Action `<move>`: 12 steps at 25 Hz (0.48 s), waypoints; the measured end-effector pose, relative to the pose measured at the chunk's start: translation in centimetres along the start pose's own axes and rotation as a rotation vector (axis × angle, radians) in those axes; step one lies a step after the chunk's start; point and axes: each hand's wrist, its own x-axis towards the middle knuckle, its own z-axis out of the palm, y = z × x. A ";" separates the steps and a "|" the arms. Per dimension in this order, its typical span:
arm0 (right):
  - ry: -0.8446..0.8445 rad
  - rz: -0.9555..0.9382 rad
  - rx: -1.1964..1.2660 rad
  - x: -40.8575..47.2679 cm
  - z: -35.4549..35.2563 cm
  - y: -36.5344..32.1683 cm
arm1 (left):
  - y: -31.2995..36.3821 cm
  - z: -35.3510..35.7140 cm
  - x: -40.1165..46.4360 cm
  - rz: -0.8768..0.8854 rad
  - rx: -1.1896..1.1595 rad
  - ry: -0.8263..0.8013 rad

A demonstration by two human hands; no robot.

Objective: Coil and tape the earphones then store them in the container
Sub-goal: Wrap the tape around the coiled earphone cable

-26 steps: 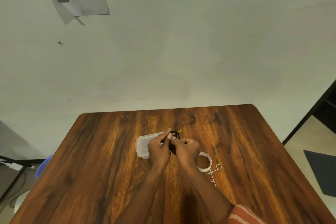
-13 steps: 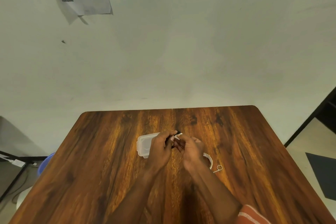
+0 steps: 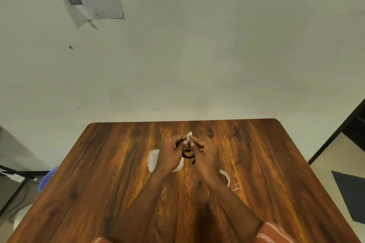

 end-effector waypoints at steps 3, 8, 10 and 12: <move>0.047 -0.310 -0.310 1.3 -0.7 0.5 | 0.8 -0.3 0.5 -0.004 0.016 -0.006; -0.126 -0.550 -0.409 4.2 -2.3 0.0 | 2.7 -1.1 0.9 0.028 0.058 -0.017; -0.216 -0.605 -0.449 5.1 -2.5 -0.1 | 3.5 -1.4 1.0 0.064 0.093 -0.027; -0.256 -0.620 -0.490 5.6 -2.5 -0.4 | 3.7 -1.5 1.1 0.094 0.143 -0.026</move>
